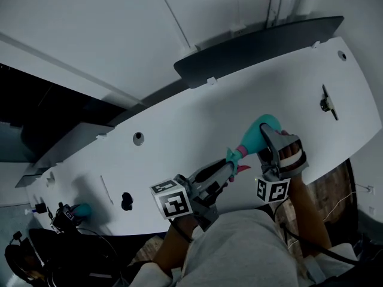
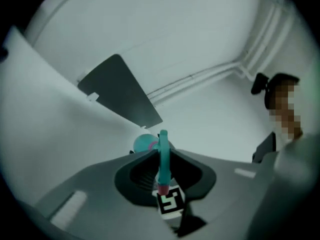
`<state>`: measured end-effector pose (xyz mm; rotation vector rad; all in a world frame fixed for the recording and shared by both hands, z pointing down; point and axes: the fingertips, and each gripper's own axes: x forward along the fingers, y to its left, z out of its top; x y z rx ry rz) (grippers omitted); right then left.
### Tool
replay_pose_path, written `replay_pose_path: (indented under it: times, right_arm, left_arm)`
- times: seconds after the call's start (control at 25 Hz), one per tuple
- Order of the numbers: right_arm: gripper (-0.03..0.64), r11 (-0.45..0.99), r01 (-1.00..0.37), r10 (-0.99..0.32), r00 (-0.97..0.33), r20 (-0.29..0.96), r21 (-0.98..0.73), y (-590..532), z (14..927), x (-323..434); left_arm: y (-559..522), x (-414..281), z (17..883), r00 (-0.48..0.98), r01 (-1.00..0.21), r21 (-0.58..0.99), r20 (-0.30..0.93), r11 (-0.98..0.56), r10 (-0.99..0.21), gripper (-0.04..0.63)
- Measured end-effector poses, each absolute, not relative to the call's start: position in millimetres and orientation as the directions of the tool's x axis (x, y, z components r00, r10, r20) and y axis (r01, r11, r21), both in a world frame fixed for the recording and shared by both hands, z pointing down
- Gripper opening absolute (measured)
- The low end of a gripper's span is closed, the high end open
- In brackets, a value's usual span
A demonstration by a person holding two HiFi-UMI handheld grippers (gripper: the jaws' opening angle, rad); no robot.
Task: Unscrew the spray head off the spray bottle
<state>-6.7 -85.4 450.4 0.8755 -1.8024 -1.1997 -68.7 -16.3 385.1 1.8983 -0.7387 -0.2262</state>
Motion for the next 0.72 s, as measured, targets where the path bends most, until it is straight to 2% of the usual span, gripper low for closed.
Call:
replay_pose_path:
  times: [0.08,0.2,0.32,0.4,0.52,0.64,0.72]
  right_arm:
    - [0.399,0.324,-0.123,-0.86,-0.453,0.237,0.938,-87.3,451.7,-6.8]
    - [0.399,0.35,-0.121,-0.851,-0.455,0.261,0.929,-87.9,456.1,-7.1]
    - [0.399,0.369,-0.124,-0.844,-0.46,0.276,0.921,-86.9,459.6,-8.3]
    - [0.399,0.379,-0.126,-0.84,-0.462,0.284,0.917,-86.2,462.2,-9.4]
    - [0.399,0.395,-0.131,-0.838,-0.457,0.298,0.909,-86.9,465.8,-10.5]
    - [0.399,0.412,-0.133,-0.829,-0.465,0.31,0.902,-86.7,468.9,-10.4]
    - [0.399,0.437,-0.123,-0.806,-0.493,0.328,0.891,-83.1,471.8,-12.8]
  left_arm:
    - [-16.4,-67.1,383.6,0.776,-0.376,0.891,0.152,-0.256,-0.612,0.069]
    - [-17.3,-65.9,381.2,0.753,-0.492,0.807,0.207,-0.325,-0.625,0.069]
    - [-16.4,-65.0,379.3,0.719,-0.63,0.653,0.287,-0.42,-0.632,0.071]
    - [-13.9,-62.6,378.6,0.684,-0.714,0.504,0.353,-0.486,-0.639,0.078]
    - [-10.3,-54.7,375.1,0.612,-0.783,0.211,0.431,-0.586,-0.663,0.183]
    - [0.6,-45.5,369.8,0.567,-0.735,-0.066,0.485,-0.674,-0.666,0.266]
    - [6.2,-48.4,357.3,0.517,-0.662,-0.298,0.483,-0.688,-0.707,0.275]
